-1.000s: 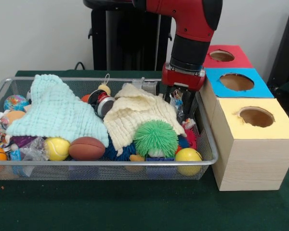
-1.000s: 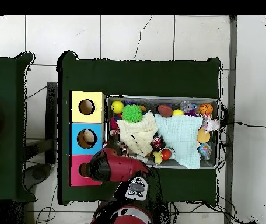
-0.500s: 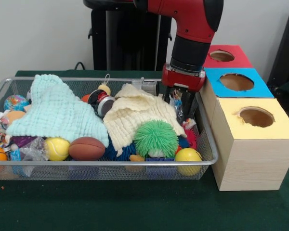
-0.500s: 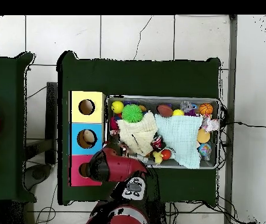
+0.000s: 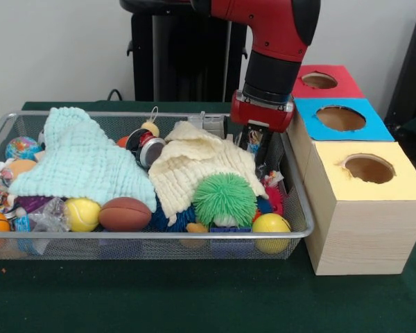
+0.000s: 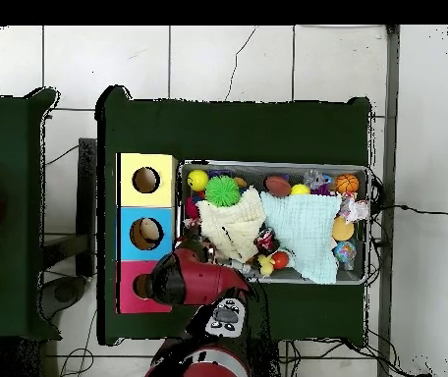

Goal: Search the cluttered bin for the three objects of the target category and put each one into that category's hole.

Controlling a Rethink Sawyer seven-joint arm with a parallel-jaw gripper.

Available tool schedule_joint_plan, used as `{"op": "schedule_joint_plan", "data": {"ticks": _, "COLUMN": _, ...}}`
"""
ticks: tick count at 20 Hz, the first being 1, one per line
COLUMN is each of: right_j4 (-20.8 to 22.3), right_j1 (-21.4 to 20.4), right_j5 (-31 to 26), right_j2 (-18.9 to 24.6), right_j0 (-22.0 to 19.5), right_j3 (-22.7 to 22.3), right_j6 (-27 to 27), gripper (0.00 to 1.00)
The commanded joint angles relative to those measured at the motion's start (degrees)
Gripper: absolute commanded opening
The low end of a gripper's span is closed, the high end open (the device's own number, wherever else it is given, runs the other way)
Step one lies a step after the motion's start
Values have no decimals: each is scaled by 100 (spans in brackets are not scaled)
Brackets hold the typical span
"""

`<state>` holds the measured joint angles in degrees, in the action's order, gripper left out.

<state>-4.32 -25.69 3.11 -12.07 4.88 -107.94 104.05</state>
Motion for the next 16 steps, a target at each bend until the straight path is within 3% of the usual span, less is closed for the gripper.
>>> {"op": "schedule_joint_plan", "data": {"ticks": 1, "right_j4": 44, "right_j1": 914, "right_j5": -153, "right_j2": 412, "right_j0": -140, "right_j3": 328, "right_j6": 697, "gripper": 0}}
{"op": "schedule_joint_plan", "data": {"ticks": 9, "right_j4": 26, "right_j1": 847, "right_j5": -345, "right_j2": 464, "right_j0": -159, "right_j3": 322, "right_j6": 661, "gripper": 0}}
{"op": "schedule_joint_plan", "data": {"ticks": 12, "right_j4": 18, "right_j1": 469, "right_j5": -586, "right_j2": 652, "right_j0": -307, "right_j3": 105, "right_j6": 689, "gripper": 0}}
{"op": "schedule_joint_plan", "data": {"ticks": 16, "right_j4": -19, "right_j1": -702, "right_j5": -1621, "right_j2": 659, "right_j0": -330, "right_j3": -344, "right_j6": 583, "gripper": 0}}
